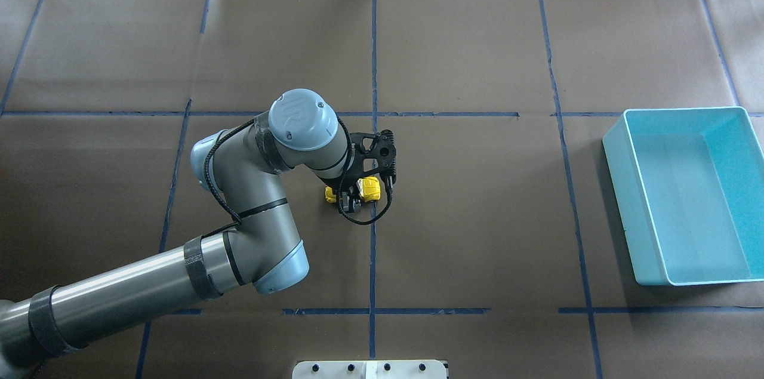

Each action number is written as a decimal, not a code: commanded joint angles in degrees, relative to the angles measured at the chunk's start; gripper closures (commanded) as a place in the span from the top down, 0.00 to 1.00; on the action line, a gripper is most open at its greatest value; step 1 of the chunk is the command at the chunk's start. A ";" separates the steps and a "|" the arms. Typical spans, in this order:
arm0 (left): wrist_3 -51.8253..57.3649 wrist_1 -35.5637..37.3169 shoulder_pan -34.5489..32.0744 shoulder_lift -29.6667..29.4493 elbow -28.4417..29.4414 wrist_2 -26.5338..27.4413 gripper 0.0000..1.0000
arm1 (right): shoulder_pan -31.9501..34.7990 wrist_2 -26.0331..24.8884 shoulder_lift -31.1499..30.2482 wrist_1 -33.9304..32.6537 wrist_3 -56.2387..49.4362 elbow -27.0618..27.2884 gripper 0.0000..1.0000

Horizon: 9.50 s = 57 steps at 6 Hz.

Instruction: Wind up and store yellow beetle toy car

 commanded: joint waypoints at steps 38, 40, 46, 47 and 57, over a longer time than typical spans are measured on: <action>-8.21 -2.82 -20.12 40.44 -26.70 -16.83 1.00 | -0.18 0.20 0.70 0.09 0.09 -1.31 1.00; -8.30 9.70 -34.05 46.58 -30.94 -16.84 1.00 | -0.09 0.11 0.79 1.31 0.09 -0.71 1.00; -9.44 23.20 -62.25 50.65 -24.01 -24.21 1.00 | -5.93 10.13 1.39 5.53 -0.17 17.08 1.00; -10.92 23.20 -62.34 52.48 -24.62 -24.30 1.00 | -9.63 13.78 7.06 6.32 0.35 17.66 1.00; -12.52 23.29 -61.99 52.24 -21.02 -24.48 1.00 | -51.98 -13.11 10.37 21.45 -12.92 23.03 1.00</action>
